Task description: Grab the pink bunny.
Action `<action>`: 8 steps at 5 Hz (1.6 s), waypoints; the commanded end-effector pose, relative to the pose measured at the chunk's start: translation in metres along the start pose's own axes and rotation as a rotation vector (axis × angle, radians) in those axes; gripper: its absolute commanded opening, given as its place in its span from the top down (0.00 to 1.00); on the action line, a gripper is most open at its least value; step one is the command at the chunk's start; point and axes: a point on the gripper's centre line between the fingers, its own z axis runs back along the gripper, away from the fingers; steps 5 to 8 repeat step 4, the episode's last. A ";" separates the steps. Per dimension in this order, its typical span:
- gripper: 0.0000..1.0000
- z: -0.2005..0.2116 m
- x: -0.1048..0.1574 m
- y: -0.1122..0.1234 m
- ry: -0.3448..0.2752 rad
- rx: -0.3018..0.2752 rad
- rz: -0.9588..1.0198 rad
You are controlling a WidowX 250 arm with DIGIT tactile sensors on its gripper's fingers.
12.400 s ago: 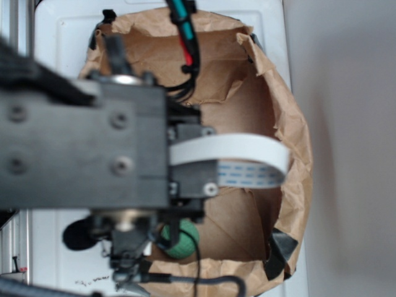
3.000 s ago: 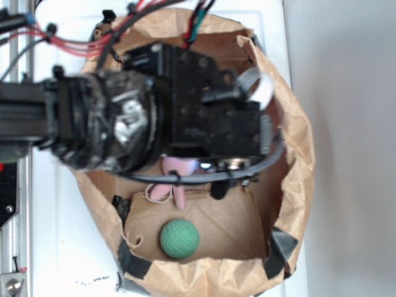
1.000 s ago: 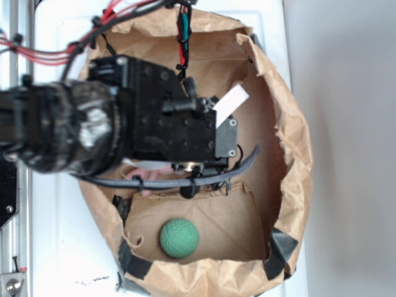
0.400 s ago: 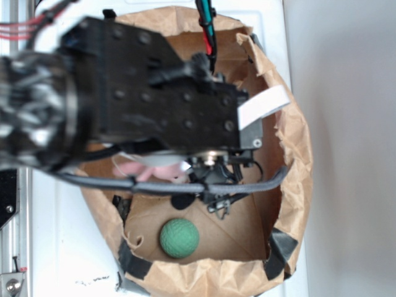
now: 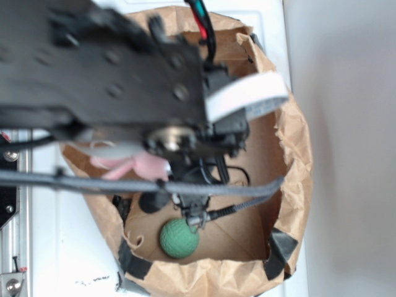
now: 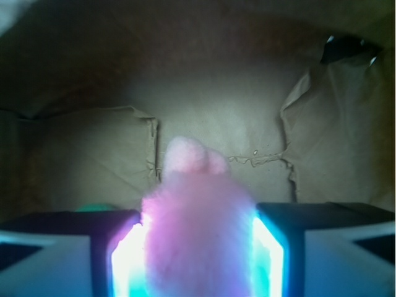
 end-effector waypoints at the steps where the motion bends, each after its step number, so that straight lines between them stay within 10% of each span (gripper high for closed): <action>1: 1.00 0.072 0.024 -0.003 -0.158 -0.031 -0.019; 8: 1.00 0.077 0.020 0.001 -0.187 -0.038 -0.003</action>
